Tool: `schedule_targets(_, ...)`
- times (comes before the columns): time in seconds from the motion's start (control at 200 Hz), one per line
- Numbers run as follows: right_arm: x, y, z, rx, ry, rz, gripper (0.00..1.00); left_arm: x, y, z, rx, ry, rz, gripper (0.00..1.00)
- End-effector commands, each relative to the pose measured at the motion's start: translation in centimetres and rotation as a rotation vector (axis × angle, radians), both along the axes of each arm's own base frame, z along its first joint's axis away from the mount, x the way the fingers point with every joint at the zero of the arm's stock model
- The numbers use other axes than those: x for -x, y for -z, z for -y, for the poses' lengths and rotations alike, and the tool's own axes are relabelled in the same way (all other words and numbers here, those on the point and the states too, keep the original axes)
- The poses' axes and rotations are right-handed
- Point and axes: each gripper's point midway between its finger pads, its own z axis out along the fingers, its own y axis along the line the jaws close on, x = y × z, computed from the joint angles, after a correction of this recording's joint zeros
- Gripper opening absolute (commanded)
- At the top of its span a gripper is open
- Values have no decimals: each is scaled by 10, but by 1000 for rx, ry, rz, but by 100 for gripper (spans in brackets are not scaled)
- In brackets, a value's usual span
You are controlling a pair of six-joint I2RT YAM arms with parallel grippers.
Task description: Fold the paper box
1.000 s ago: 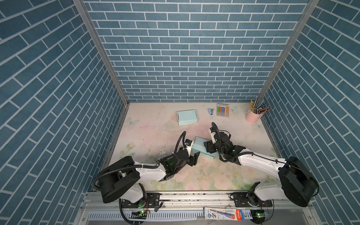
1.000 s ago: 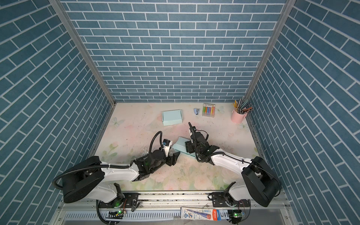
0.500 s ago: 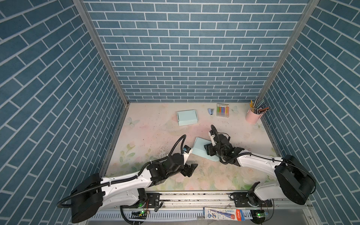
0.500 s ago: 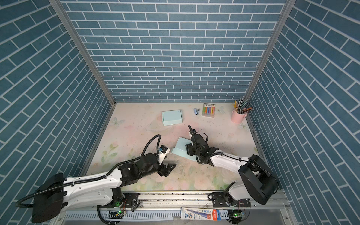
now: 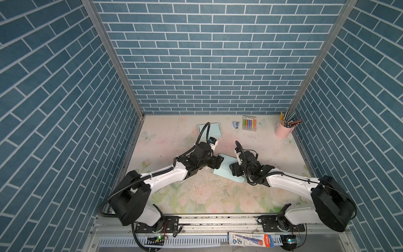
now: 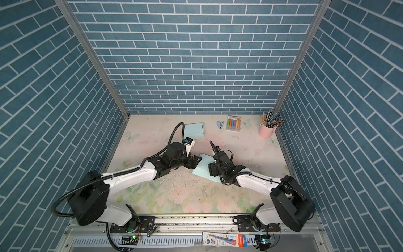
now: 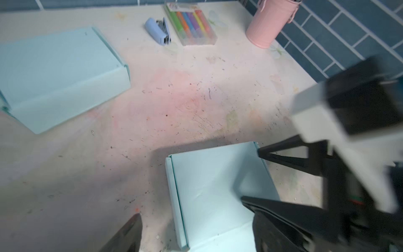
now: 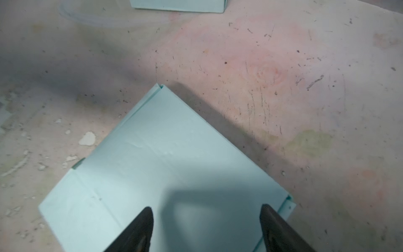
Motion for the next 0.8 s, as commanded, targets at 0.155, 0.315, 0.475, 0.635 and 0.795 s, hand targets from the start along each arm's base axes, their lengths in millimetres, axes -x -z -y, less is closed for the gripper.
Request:
schedule_targets(0.155,30,-15,25,-384,127,-150,86,-18,43,6,-5,15,-94,61)
schedule_targets(0.315,33,1,30,-447,162,-206,86,-12,57,8,-1,31,-131,55)
schedule_targets(0.475,24,4,28,-472,151,-203,83,-6,54,4,22,24,-124,47)
schedule_targets(0.635,12,13,23,-395,111,-191,74,1,58,5,32,31,-142,42)
schedule_targets(0.795,-3,17,13,-325,52,-200,61,9,64,6,32,36,-158,37)
